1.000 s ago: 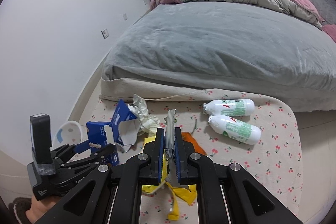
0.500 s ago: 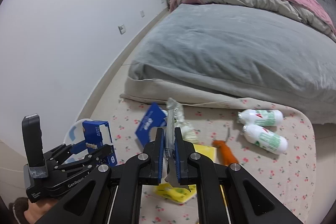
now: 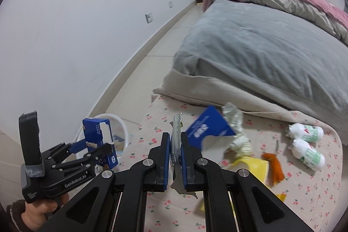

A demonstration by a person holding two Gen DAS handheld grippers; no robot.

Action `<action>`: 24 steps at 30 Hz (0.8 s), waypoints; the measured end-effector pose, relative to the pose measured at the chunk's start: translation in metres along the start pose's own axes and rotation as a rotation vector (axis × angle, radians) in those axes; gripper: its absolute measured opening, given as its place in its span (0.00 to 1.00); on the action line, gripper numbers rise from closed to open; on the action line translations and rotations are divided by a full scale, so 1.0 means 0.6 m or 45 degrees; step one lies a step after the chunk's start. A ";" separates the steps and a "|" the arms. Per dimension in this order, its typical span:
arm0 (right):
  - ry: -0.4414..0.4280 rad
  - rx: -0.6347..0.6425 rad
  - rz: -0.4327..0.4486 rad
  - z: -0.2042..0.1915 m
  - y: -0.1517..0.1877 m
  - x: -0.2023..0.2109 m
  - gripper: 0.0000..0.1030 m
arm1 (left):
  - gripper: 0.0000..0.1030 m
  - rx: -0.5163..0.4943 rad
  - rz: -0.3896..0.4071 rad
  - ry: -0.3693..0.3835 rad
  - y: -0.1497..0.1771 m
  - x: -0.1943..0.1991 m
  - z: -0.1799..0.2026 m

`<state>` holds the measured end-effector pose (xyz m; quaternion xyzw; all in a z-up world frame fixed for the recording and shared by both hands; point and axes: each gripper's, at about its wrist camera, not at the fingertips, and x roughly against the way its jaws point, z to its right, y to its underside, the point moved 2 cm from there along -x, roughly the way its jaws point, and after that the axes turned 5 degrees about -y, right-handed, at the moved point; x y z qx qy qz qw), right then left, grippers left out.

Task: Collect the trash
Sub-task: 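Carry the blue box and wrapper to the wastebasket and release both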

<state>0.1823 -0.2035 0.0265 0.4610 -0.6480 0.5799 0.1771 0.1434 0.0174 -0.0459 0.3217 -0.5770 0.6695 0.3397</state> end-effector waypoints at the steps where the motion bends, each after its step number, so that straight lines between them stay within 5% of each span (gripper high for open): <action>1: -0.003 0.012 -0.008 -0.009 0.000 -0.007 0.09 | 0.57 0.009 -0.001 -0.005 0.000 0.000 -0.009; 19: -0.102 0.115 -0.126 -0.138 0.005 -0.118 0.09 | 0.57 0.178 -0.055 -0.051 0.012 -0.014 -0.135; 24: -0.142 0.133 -0.149 -0.162 0.011 -0.139 0.09 | 0.77 0.183 -0.033 -0.101 0.012 -0.006 -0.152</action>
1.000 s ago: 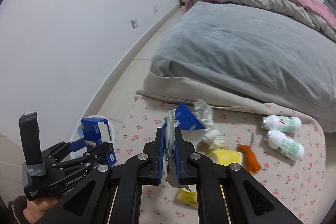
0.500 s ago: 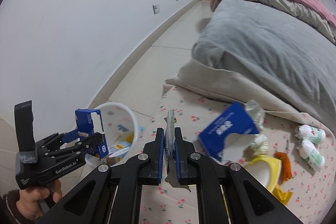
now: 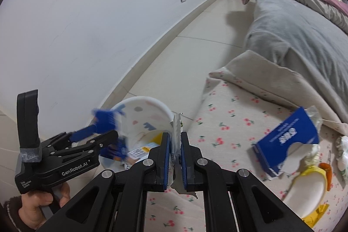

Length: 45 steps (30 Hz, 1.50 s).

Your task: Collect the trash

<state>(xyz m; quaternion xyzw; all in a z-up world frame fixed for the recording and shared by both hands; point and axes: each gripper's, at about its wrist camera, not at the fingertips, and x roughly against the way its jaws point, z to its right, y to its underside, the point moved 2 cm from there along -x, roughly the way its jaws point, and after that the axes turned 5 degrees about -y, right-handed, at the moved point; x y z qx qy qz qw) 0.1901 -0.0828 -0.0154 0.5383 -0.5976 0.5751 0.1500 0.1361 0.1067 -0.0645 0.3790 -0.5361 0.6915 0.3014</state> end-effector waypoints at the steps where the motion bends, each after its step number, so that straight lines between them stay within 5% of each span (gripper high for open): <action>1: -0.003 0.003 -0.004 -0.002 0.000 -0.003 0.09 | 0.77 0.001 -0.001 -0.011 -0.001 0.002 -0.005; 20: -0.111 0.034 -0.028 -0.026 0.000 -0.060 0.11 | 0.87 0.044 -0.072 -0.158 0.016 0.009 -0.072; 23: -0.132 0.021 -0.017 -0.027 -0.002 -0.059 0.20 | 0.87 0.036 -0.073 -0.160 0.017 0.012 -0.073; 27: -0.131 -0.022 0.018 -0.020 -0.004 -0.043 0.56 | 0.88 0.028 -0.069 -0.156 0.018 0.015 -0.071; 45: 0.112 -0.043 0.138 0.066 0.015 0.075 0.66 | 0.97 -0.081 -0.069 -0.111 0.023 0.019 -0.013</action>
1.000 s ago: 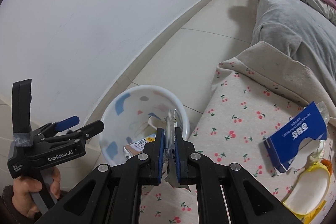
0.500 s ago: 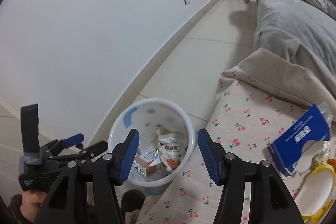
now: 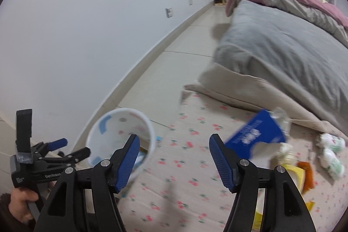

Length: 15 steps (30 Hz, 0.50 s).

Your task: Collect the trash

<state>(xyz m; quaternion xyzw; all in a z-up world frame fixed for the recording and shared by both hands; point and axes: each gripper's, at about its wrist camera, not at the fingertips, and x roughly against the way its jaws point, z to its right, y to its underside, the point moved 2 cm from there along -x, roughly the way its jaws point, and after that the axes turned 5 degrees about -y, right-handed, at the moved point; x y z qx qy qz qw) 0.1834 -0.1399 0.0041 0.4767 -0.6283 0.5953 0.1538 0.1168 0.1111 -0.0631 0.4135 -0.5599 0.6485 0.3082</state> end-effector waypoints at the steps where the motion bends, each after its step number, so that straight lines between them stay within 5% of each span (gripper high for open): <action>1: 0.018 -0.015 -0.002 0.014 0.002 0.008 0.66 | 0.97 -0.003 -0.002 0.005 0.001 0.000 0.004; 15: 0.204 -0.341 -0.081 0.211 0.059 0.079 0.68 | 0.97 -0.056 -0.024 0.052 0.004 0.002 0.056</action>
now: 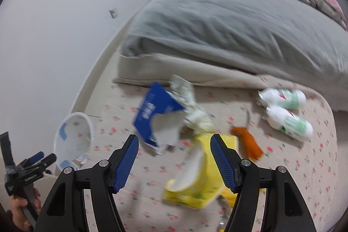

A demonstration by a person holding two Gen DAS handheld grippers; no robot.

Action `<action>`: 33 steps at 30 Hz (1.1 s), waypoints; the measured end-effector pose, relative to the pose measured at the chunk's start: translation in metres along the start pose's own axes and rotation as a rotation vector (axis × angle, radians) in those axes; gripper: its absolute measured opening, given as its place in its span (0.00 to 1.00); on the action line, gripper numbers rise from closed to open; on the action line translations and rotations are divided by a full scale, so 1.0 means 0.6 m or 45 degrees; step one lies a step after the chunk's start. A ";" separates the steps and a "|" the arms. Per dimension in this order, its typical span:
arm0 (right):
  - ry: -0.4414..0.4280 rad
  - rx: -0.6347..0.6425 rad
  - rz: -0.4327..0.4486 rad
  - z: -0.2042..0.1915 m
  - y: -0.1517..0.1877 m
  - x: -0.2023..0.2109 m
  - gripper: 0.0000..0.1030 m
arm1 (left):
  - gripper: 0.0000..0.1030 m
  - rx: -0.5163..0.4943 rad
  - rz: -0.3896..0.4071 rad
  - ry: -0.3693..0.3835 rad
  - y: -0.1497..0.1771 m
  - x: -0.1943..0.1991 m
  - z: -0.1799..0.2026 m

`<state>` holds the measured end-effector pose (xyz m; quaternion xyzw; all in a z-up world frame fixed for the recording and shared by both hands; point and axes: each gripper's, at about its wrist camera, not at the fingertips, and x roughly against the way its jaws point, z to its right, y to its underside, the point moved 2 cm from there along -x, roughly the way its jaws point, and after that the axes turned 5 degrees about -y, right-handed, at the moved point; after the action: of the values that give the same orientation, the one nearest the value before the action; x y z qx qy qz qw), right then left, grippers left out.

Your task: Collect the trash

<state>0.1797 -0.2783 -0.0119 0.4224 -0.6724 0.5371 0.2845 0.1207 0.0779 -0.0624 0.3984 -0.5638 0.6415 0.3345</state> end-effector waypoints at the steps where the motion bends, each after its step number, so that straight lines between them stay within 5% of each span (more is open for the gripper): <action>1: 0.018 -0.014 -0.023 0.012 0.004 -0.004 0.68 | 0.97 -0.006 -0.001 0.002 0.000 0.000 0.005; 14: 0.007 -0.124 -0.251 0.070 0.045 -0.049 0.69 | 0.97 -0.114 -0.026 0.065 -0.003 0.003 0.099; 33: -0.071 -0.141 -0.342 0.094 0.042 -0.087 0.70 | 0.97 -0.260 -0.012 0.109 -0.026 -0.012 0.215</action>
<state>0.1867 -0.3171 -0.0827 0.5071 -0.6462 0.4441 0.3579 0.1547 -0.0475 -0.0555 0.3371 -0.6096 0.5955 0.4002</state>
